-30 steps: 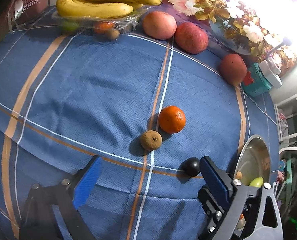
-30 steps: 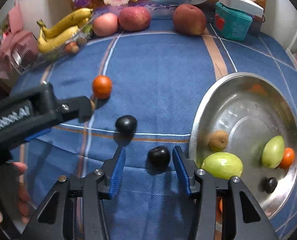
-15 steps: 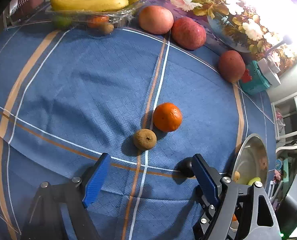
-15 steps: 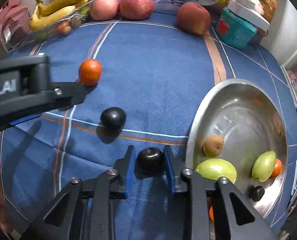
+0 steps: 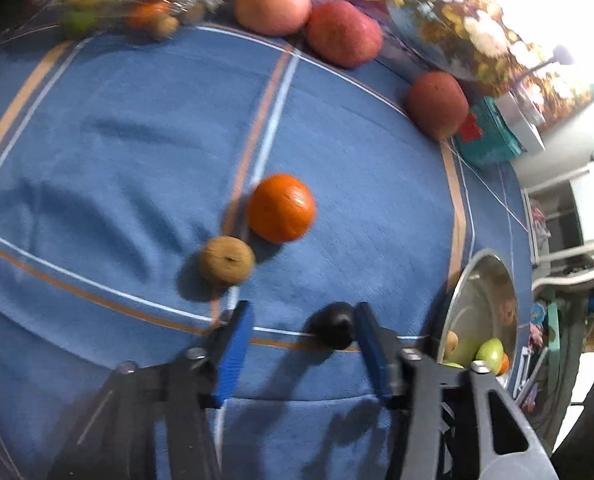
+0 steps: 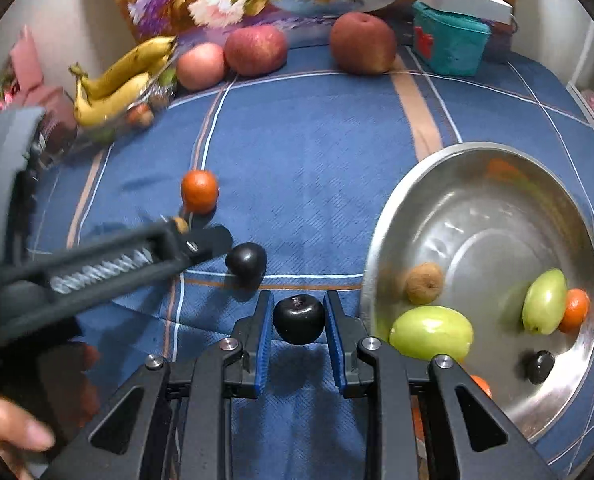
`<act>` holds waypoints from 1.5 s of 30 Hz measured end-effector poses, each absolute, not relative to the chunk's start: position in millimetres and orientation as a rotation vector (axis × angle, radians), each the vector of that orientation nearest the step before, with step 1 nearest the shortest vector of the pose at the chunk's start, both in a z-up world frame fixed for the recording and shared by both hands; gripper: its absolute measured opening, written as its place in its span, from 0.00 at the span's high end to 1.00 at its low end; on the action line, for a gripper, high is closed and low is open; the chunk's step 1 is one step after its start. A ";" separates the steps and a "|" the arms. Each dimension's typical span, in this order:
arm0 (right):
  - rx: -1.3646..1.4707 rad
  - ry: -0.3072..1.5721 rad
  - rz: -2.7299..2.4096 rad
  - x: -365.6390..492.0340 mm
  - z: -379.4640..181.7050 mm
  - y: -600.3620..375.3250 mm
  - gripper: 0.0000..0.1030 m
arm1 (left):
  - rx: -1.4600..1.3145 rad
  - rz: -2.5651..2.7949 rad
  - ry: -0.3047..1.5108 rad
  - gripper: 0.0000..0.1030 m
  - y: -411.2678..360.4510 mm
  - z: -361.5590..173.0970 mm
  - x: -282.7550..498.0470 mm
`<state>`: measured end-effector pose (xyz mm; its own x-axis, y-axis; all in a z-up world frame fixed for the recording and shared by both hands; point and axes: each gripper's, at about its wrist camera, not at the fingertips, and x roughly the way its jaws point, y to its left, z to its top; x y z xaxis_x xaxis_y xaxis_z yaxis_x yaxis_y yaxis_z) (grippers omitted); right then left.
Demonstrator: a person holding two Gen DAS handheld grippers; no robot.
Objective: Organize fruits
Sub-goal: 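Close the left gripper on a dark plum while the right gripper grasps another plum, then carry both plums over the steel plate and open both grippers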
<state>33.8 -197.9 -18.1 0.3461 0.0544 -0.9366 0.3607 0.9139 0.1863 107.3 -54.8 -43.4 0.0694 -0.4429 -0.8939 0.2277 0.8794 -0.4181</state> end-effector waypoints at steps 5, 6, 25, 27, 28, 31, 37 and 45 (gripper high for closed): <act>0.415 1.216 -0.210 32.3 -17.1 -197.7 0.75 | -0.140 -0.538 1.403 0.54 -69.2 -44.9 102.8; 0.416 1.219 -0.209 32.7 -17.7 -197.9 0.75 | -0.130 -0.542 1.400 0.56 -71.7 -44.7 102.1; 0.416 1.230 -0.188 34.0 -18.6 -194.5 0.74 | -0.158 -0.598 1.457 0.76 -90.4 -47.7 93.3; 0.419 1.228 -0.187 33.7 -17.8 -194.8 0.74 | -0.182 -0.606 1.464 0.76 -89.5 -47.0 94.6; 0.421 1.225 -0.186 33.5 -16.9 -195.3 0.75 | -0.195 -0.608 1.461 0.76 -85.2 -44.4 96.1; 0.446 1.209 -0.172 30.2 -12.0 -199.7 0.75 | -0.227 -0.618 1.437 0.76 -78.8 -34.1 100.2; 0.526 1.145 -0.184 19.0 4.8 -221.7 0.75 | -0.244 -0.667 1.383 0.76 -76.8 -8.9 98.9; 0.517 1.175 -0.441 -15.5 -1.1 -274.2 0.74 | -0.098 -0.811 1.340 0.76 -129.6 -1.9 66.9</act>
